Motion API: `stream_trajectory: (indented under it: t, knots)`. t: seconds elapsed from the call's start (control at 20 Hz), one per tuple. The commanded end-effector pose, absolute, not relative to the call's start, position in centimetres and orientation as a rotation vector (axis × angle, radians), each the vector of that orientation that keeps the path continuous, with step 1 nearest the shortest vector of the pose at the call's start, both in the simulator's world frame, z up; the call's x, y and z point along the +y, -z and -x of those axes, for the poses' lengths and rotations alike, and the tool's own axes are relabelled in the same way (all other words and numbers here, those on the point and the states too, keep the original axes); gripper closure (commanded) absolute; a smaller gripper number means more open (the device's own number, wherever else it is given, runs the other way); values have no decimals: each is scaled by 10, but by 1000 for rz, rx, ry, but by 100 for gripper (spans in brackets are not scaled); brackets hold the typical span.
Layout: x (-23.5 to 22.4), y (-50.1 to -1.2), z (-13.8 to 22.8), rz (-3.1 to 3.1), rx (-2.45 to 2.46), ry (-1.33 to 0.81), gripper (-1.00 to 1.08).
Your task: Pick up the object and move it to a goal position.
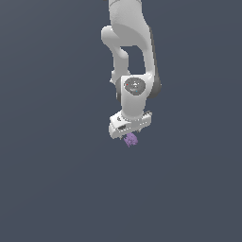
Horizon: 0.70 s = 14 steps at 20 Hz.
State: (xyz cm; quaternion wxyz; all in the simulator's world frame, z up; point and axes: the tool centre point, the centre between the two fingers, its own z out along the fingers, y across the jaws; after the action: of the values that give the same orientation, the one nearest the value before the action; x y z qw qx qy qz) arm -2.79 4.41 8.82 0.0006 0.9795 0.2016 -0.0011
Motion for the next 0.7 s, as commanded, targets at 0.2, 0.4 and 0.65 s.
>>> stream_trajectory:
  t: [0.2,0.4,0.65]
  knots:
    - [50,-84,31,-3066,685,2,-92]
    - [50,-78,31,-3066,686,2,-92]
    - [51,-57,32,-3065,691,1,-92]
